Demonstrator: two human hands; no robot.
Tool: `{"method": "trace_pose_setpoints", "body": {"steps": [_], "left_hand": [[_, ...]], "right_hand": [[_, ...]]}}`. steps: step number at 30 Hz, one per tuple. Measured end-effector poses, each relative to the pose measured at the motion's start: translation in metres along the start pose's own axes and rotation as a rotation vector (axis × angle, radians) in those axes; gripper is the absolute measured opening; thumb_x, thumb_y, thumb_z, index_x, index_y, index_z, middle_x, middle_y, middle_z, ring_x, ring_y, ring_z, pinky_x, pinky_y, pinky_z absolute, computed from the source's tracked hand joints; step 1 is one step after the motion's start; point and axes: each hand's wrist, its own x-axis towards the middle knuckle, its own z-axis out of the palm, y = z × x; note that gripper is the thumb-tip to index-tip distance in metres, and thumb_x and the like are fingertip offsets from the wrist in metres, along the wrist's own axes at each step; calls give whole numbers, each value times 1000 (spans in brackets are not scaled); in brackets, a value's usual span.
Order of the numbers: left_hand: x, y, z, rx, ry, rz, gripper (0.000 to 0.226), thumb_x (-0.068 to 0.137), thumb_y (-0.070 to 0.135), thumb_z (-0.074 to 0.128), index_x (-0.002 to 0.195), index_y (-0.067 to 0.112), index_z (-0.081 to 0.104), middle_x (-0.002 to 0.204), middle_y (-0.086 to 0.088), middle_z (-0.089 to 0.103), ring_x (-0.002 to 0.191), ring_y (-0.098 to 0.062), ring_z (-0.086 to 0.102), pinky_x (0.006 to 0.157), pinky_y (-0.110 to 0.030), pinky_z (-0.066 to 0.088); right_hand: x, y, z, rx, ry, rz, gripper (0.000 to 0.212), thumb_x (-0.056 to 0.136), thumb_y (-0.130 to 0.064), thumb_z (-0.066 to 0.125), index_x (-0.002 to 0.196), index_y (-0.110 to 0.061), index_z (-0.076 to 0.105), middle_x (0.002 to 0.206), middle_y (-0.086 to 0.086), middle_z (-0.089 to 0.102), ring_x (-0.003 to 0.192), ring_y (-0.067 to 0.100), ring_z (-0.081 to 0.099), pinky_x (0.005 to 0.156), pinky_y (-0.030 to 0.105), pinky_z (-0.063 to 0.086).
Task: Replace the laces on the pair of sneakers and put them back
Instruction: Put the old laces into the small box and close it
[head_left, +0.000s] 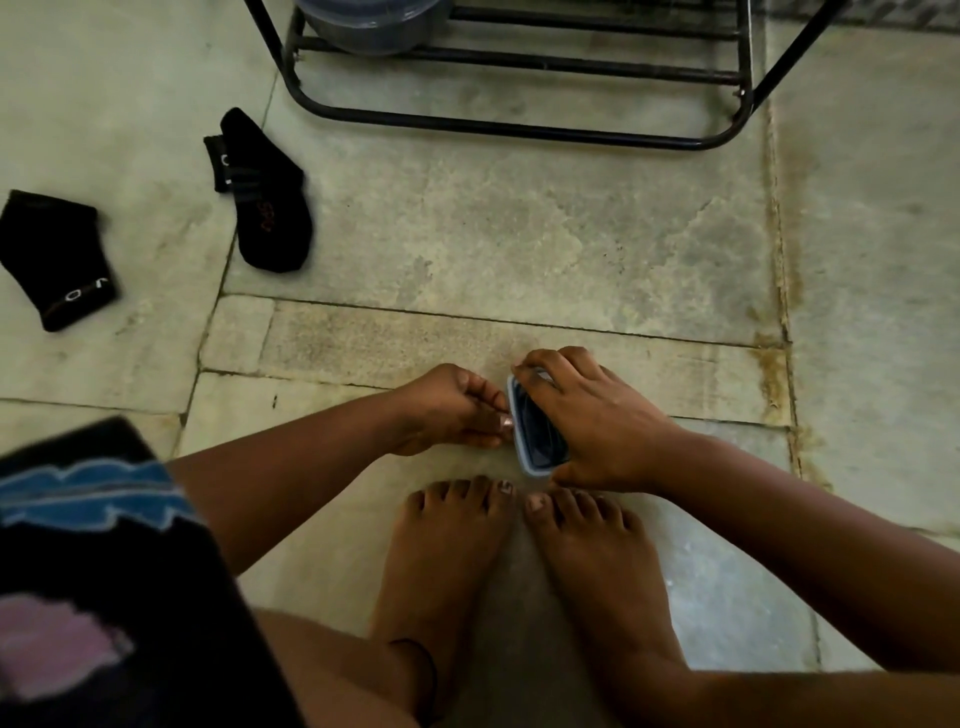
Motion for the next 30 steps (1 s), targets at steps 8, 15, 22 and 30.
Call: {"method": "trace_pose_setpoints", "body": {"steps": [8,15,22,30], "left_hand": [[1,-1,14,98,200,66,7,79,0,71,76,1,66,71,-10,65,64,-16,63,66,-27,57],[1,-9,30,277,354,142,6,82,5,69,81,-1,67,78,-17,69,74,-26,70,74,-42,59],[-1,0,32,431,389,218,6,77,0,66,81,-2,64,79,-21,69,76,-31,69,72,-46,58],[-15,11,30,657,342,392,53,75,13,76,122,16,52,100,-6,63,84,-19,63,75,-33,54]], "right_hand": [[7,-8,-6,-94,-69,11,102,73,-41,72,149,-10,12,149,8,18,130,26,24,105,34,35],[7,-19,-2,-117,-61,55,96,77,-29,70,149,-5,10,148,14,18,130,32,26,106,38,33],[-1,9,-9,163,-181,161,117,71,-42,78,151,-12,-3,159,6,3,145,21,6,116,30,17],[-15,9,-3,171,-202,241,119,75,-55,69,149,-13,-13,159,6,3,144,20,12,112,33,26]]}}
